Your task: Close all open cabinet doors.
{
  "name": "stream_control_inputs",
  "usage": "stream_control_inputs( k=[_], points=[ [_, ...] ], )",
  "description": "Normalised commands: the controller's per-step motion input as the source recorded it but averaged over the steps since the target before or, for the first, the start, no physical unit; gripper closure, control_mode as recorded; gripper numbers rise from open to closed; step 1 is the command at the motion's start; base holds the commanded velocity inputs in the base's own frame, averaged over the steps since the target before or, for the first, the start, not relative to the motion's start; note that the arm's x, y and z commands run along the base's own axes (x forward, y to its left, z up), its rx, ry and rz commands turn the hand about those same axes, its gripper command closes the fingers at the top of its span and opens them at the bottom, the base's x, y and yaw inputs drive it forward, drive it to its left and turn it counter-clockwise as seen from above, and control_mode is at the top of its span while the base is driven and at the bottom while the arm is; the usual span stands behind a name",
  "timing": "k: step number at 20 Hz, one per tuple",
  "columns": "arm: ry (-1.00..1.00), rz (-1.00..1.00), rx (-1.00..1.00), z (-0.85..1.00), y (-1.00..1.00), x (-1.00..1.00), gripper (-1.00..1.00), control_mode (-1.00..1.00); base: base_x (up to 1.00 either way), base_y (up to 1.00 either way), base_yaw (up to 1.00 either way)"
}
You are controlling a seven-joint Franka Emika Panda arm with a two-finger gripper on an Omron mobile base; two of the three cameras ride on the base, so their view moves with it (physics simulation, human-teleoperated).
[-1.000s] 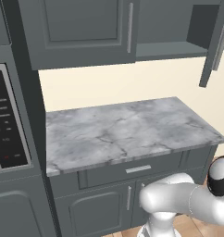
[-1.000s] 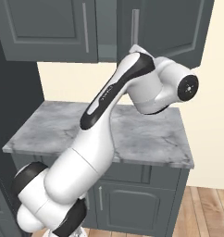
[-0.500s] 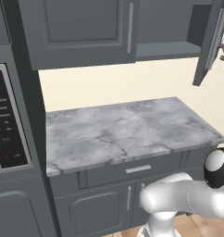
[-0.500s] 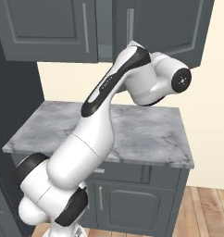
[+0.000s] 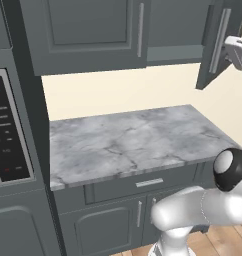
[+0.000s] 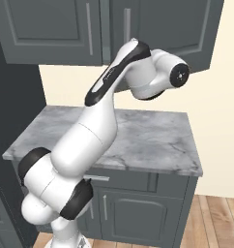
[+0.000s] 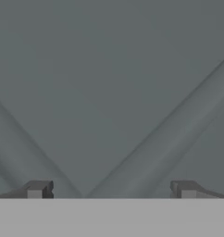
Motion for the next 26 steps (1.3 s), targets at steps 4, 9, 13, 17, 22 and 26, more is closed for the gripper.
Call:
stream_control_inputs(
  k=[4,9,13,17,22,26],
  points=[
    [0.00,0.00,0.00,0.00,0.20,0.61,-1.00,-1.00,0.00,0.00,0.00],
    [0.00,0.00,0.00,0.00,0.27,0.50,-1.00,-1.00,0.00,0.00,0.00],
    [0.00,0.00,0.00,0.00,0.34,0.38,-1.00,-1.00,0.00,0.00,0.00],
    [0.00,0.00,0.00,0.00,0.42,0.35,-1.00,-1.00,0.00,0.00,0.00],
    [0.00,0.00,0.00,0.00,0.46,0.30,-1.00,-1.00,0.00,0.00,0.00],
    [0.00,0.00,0.00,0.00,0.48,0.41,-1.00,-1.00,0.00,0.00,0.00]
  ],
)
